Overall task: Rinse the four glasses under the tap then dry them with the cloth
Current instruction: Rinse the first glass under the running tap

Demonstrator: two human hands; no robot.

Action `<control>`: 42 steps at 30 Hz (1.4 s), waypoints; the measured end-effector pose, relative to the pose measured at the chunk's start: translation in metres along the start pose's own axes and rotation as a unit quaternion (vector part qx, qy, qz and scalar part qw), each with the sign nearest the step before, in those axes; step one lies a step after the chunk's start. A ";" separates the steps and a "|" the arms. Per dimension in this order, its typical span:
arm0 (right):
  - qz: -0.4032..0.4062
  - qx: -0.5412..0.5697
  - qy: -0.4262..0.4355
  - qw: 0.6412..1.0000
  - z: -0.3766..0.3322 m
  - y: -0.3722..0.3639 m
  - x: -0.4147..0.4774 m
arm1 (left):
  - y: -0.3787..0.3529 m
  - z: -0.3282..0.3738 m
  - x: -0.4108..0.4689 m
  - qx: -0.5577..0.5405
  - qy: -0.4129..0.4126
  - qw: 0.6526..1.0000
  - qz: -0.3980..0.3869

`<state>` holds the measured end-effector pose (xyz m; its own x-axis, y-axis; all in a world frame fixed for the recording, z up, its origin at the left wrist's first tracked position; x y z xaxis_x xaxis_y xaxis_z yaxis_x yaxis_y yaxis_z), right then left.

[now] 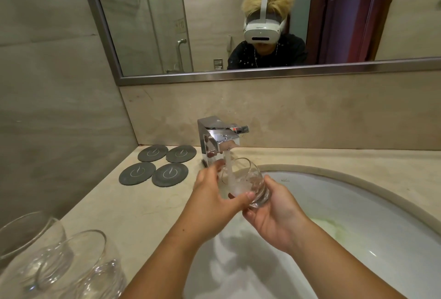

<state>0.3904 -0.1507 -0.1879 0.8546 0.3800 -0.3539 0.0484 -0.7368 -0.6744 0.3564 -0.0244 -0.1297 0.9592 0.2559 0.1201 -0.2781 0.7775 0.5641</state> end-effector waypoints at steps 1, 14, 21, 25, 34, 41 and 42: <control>-0.003 -0.002 -0.008 1.000 0.002 0.000 0.000 | -0.005 -0.005 0.001 -0.024 0.017 0.999 -0.025; -0.009 -0.237 0.060 0.970 -0.012 0.004 -0.005 | 0.016 0.004 -0.005 0.016 -0.001 0.997 0.072; -0.078 -0.203 0.049 0.975 -0.010 -0.011 -0.011 | 0.014 0.019 -0.010 0.148 -0.057 0.984 0.082; -0.043 -0.152 0.011 0.987 -0.003 -0.004 -0.008 | 0.012 0.022 -0.010 0.194 -0.066 0.977 0.062; -0.027 -0.138 -0.010 0.990 0.001 -0.004 -0.010 | 0.019 0.014 -0.009 0.115 -0.038 0.991 0.048; -0.043 -0.203 -0.005 0.978 0.000 -0.001 -0.009 | 0.021 0.000 -0.007 0.036 0.034 0.997 0.065; -0.053 -0.218 -0.006 0.975 -0.001 -0.001 -0.010 | 0.021 -0.003 -0.007 0.013 0.051 0.997 0.065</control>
<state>0.3822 -0.1538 -0.1832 0.8272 0.4710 -0.3063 0.3526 -0.8597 -0.3696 0.3432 -0.0076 -0.1213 0.9050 0.4107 0.1111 -0.3964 0.7190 0.5708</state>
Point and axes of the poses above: each hand's wrist, its own x-axis towards the middle knuckle, its own y-axis out of the back of the hand, z = x × y, the point moved 8 cm from there along x, towards the middle knuckle, and after that the axes turned 5 degrees about y, right-handed, at the moved point
